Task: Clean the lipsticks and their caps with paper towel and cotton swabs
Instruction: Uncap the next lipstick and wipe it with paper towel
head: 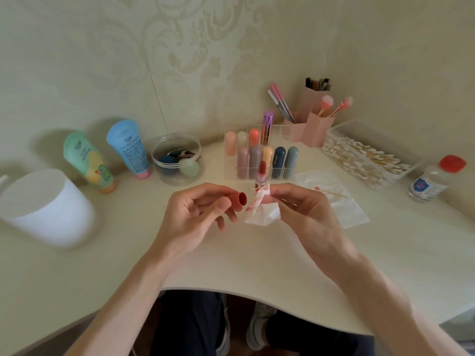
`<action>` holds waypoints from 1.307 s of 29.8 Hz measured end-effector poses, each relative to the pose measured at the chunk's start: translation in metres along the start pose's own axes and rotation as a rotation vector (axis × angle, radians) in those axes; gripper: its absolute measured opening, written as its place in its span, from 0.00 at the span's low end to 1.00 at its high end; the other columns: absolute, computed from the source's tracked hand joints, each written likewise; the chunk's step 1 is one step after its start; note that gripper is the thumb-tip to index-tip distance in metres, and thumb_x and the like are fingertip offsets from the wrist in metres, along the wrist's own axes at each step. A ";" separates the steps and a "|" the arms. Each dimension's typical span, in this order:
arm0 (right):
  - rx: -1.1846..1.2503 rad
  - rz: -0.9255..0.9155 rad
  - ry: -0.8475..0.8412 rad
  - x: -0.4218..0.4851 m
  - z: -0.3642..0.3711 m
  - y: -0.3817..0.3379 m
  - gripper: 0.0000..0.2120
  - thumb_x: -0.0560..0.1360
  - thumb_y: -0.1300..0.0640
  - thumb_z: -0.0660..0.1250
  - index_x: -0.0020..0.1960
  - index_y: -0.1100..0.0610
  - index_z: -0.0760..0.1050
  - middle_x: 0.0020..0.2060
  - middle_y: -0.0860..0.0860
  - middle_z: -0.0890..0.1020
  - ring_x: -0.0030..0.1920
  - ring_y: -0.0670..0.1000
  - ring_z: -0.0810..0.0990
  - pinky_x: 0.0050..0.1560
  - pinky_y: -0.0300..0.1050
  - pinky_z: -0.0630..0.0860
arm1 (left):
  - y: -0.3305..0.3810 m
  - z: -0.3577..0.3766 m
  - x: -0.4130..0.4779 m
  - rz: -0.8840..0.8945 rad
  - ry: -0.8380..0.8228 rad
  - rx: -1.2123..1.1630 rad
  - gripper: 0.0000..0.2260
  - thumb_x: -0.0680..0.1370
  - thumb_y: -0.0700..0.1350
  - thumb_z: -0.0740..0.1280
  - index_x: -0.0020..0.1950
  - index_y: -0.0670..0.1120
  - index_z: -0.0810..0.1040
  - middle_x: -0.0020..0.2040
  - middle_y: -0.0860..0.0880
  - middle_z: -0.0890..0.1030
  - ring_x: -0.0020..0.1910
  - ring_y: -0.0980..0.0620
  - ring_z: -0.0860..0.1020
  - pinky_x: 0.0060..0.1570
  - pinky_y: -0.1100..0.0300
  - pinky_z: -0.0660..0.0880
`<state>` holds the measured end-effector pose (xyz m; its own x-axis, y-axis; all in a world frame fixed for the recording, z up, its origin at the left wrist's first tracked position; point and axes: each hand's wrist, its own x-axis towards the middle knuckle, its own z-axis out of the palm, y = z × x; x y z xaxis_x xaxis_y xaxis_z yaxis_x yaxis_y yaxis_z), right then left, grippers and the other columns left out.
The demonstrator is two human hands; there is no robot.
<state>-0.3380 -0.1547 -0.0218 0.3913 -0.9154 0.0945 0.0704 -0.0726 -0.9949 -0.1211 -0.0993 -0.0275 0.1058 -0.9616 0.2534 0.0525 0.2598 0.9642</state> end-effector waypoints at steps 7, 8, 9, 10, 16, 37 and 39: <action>0.019 -0.019 0.005 -0.003 0.011 -0.003 0.12 0.73 0.61 0.77 0.56 0.62 0.84 0.50 0.56 0.89 0.53 0.57 0.88 0.52 0.41 0.82 | -0.003 0.002 0.000 0.003 -0.026 0.058 0.09 0.75 0.37 0.73 0.55 0.40 0.85 0.45 0.44 0.88 0.38 0.46 0.84 0.35 0.58 0.79; 0.004 -0.014 0.009 -0.003 0.013 -0.003 0.14 0.70 0.58 0.78 0.54 0.61 0.85 0.48 0.56 0.89 0.52 0.57 0.89 0.51 0.40 0.82 | -0.003 0.002 0.000 0.005 -0.027 0.065 0.09 0.74 0.38 0.74 0.54 0.41 0.85 0.45 0.44 0.88 0.38 0.47 0.84 0.36 0.59 0.79; -0.006 -0.001 0.017 -0.004 0.014 -0.004 0.14 0.69 0.58 0.79 0.53 0.61 0.85 0.47 0.56 0.89 0.49 0.55 0.89 0.49 0.39 0.82 | -0.003 0.002 0.000 0.007 -0.025 0.073 0.09 0.73 0.38 0.74 0.54 0.41 0.86 0.45 0.45 0.88 0.39 0.48 0.85 0.36 0.59 0.80; -0.011 0.011 0.027 -0.003 0.014 -0.004 0.11 0.70 0.60 0.79 0.51 0.61 0.85 0.45 0.55 0.89 0.46 0.53 0.89 0.47 0.38 0.81 | -0.003 0.002 0.000 0.008 -0.022 0.081 0.09 0.73 0.38 0.75 0.53 0.42 0.86 0.45 0.45 0.88 0.39 0.48 0.86 0.37 0.60 0.80; -0.110 0.066 0.003 -0.003 0.017 -0.004 0.14 0.73 0.74 0.74 0.43 0.54 0.85 0.37 0.51 0.88 0.38 0.46 0.87 0.40 0.35 0.80 | -0.005 0.004 0.000 0.008 -0.049 0.116 0.08 0.70 0.39 0.77 0.49 0.45 0.88 0.45 0.47 0.89 0.41 0.47 0.87 0.39 0.60 0.81; -0.518 -0.442 0.261 -0.013 0.011 -0.006 0.08 0.74 0.65 0.77 0.48 0.54 0.85 0.39 0.44 0.85 0.40 0.48 0.82 0.47 0.38 0.78 | -0.008 -0.002 -0.001 -0.083 -0.051 0.066 0.11 0.79 0.42 0.69 0.51 0.35 0.85 0.38 0.39 0.85 0.33 0.45 0.81 0.34 0.58 0.78; -0.515 -0.292 0.184 -0.008 0.005 -0.004 0.07 0.75 0.62 0.76 0.45 0.50 0.84 0.36 0.43 0.84 0.37 0.46 0.80 0.43 0.37 0.75 | -0.007 -0.002 0.000 -0.083 -0.024 0.053 0.10 0.79 0.42 0.68 0.51 0.36 0.85 0.38 0.41 0.85 0.33 0.46 0.80 0.33 0.59 0.77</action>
<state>-0.3366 -0.1446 -0.0183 0.2545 -0.8788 0.4037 -0.3187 -0.4703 -0.8229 -0.1193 -0.1009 -0.0344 0.0796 -0.9816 0.1736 0.0071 0.1747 0.9846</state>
